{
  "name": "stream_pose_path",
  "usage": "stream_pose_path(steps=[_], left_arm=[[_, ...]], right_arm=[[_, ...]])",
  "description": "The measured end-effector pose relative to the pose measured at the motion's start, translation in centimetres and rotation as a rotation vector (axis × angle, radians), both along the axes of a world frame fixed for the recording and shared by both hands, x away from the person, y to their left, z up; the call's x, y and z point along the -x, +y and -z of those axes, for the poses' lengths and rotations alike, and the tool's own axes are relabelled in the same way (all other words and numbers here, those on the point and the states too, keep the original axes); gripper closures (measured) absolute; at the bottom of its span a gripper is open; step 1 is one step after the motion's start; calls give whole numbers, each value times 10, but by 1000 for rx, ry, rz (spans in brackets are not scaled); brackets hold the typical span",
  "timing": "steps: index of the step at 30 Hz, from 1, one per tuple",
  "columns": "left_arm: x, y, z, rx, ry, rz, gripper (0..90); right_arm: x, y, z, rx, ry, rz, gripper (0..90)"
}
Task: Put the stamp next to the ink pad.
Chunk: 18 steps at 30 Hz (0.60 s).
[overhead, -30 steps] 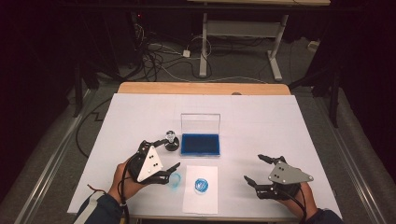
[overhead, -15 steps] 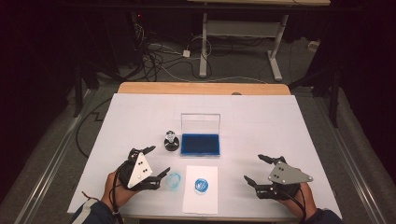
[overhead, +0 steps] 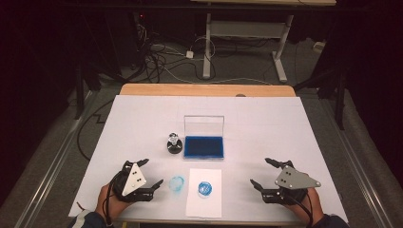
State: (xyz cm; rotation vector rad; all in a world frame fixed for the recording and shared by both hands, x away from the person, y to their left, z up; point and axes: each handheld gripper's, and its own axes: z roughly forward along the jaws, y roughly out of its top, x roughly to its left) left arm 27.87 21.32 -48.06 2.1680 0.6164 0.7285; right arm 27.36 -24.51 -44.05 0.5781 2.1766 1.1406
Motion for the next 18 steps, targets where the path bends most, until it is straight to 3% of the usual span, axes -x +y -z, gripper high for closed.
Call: stream_pose_path(steps=[18], left_arm=[[6, 0, -2, 2, -20, 11, 175]], right_arm=[[3, 6, -2, 19, -20, -15, 201]])
